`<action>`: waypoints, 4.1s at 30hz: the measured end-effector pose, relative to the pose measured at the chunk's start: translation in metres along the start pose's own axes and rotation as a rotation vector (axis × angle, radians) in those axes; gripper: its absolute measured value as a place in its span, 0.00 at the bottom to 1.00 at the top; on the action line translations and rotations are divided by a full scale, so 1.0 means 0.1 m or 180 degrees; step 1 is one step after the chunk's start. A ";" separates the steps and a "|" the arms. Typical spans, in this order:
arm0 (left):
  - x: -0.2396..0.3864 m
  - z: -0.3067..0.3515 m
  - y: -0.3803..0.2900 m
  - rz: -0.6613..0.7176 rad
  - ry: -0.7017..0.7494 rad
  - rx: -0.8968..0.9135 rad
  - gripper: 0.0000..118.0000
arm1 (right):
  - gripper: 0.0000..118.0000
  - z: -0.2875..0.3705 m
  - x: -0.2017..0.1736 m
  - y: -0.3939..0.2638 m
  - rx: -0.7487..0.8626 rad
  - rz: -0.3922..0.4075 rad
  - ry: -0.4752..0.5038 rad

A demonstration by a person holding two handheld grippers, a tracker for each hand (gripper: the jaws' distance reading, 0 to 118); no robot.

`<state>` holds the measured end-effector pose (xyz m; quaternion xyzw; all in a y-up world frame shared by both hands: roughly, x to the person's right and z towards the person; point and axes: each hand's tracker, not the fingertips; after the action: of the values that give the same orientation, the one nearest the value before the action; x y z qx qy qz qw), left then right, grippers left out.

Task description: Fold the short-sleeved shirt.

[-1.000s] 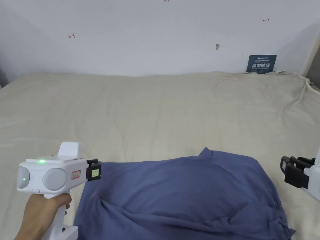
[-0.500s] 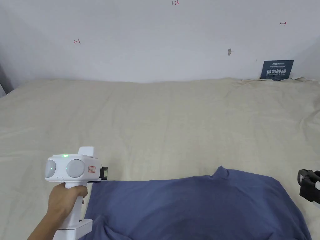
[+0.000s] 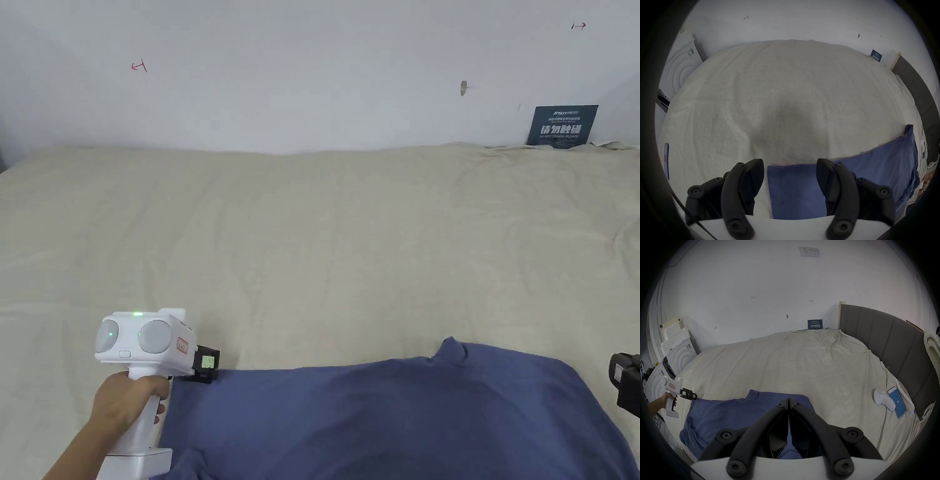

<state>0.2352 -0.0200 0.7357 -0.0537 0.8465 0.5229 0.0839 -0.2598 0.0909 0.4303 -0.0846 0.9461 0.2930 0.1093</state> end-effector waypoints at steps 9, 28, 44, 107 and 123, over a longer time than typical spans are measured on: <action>0.04 -0.18 -0.06 0.0042 -0.0182 -0.0031 0.00 | 0.00 -0.13 0.02 0.02 -0.0121 0.0020 0.0007; 0.06 0.93 -0.36 -0.0209 -0.0505 0.0569 0.00 | 0.83 -1.79 0.29 0.11 -0.1097 -0.0105 -0.0194; 0.05 0.93 -0.45 -0.0196 -0.0442 0.0496 0.00 | 0.03 -1.69 0.09 0.01 -0.1147 0.0238 -0.0135; -0.25 1.99 -2.03 0.0213 -0.0022 0.0809 0.97 | 0.89 1.34 0.18 -0.65 0.0075 -0.0198 0.0030; -0.29 1.91 -1.97 0.0276 -0.0485 0.1032 0.00 | 0.00 1.25 0.00 -0.52 0.0453 -0.0097 -0.0029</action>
<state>0.3156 0.0623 0.4850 0.0368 0.9125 0.3852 0.1327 -0.2285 0.1204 0.3020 -0.0897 0.9626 0.2237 0.1238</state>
